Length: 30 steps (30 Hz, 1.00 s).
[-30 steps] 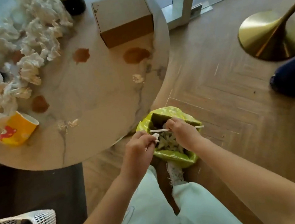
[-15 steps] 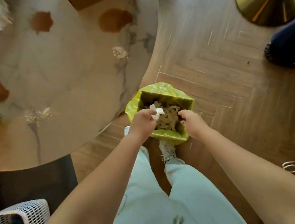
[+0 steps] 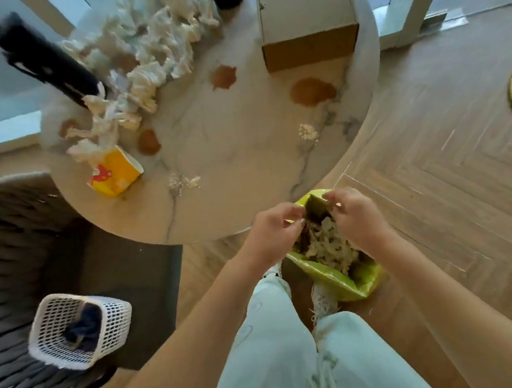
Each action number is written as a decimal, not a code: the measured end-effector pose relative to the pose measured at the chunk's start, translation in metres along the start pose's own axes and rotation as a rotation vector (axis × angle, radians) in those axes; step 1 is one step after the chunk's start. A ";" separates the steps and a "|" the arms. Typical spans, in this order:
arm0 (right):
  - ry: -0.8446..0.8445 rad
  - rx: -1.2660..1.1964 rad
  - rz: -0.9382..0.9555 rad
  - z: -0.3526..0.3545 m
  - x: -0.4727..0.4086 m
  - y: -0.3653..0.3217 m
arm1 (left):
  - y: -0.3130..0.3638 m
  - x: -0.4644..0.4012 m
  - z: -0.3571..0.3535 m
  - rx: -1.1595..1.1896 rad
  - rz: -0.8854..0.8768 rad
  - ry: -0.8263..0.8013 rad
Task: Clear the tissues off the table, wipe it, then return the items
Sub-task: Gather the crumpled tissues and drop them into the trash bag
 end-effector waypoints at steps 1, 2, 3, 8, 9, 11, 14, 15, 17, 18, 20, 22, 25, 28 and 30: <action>0.044 0.007 0.100 0.001 -0.005 -0.018 | 0.000 0.005 0.010 0.043 0.025 0.064; 0.065 0.007 0.193 0.000 -0.010 -0.037 | 0.000 0.011 0.022 0.077 0.054 0.123; 0.067 0.004 0.272 -0.001 -0.016 -0.056 | -0.001 0.015 0.034 0.093 0.080 0.180; 0.026 -0.026 0.476 -0.022 -0.057 -0.133 | -0.022 0.027 0.097 0.033 0.134 0.452; 0.008 -0.021 0.485 -0.027 -0.066 -0.145 | -0.030 0.026 0.111 0.022 0.148 0.498; -0.038 0.009 0.495 -0.040 -0.085 -0.167 | -0.047 0.024 0.140 -0.023 0.164 0.592; -0.098 0.041 0.509 -0.064 -0.112 -0.196 | -0.076 0.018 0.183 -0.150 0.170 0.687; -0.118 0.052 0.512 -0.072 -0.120 -0.205 | -0.087 0.015 0.197 -0.184 0.184 0.703; -0.161 0.087 0.530 -0.090 -0.136 -0.225 | -0.110 0.010 0.226 -0.239 0.233 0.725; -0.182 0.106 0.543 -0.100 -0.144 -0.235 | -0.122 0.006 0.240 -0.265 0.254 0.728; -0.234 0.143 0.571 -0.120 -0.159 -0.255 | -0.146 -0.003 0.262 -0.308 0.296 0.697; -0.294 0.174 0.593 -0.140 -0.175 -0.273 | -0.166 -0.011 0.274 -0.290 0.348 0.621; -0.367 0.203 0.593 -0.168 -0.194 -0.298 | -0.189 -0.020 0.277 -0.205 0.353 0.549; -0.372 0.247 0.541 -0.193 -0.206 -0.318 | -0.202 -0.025 0.270 -0.134 0.309 0.538; -0.351 0.332 0.488 -0.208 -0.210 -0.327 | -0.204 -0.025 0.266 -0.068 0.295 0.548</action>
Point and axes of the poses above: each hand's wrist, its own x-axis away from the middle knuckle, its own z-axis out of the back of the hand, y = z × x, the point moved 1 cm from there along -x, towards the middle knuckle, and after that the axes turned 1 degree about -x, right-handed, at the moved point
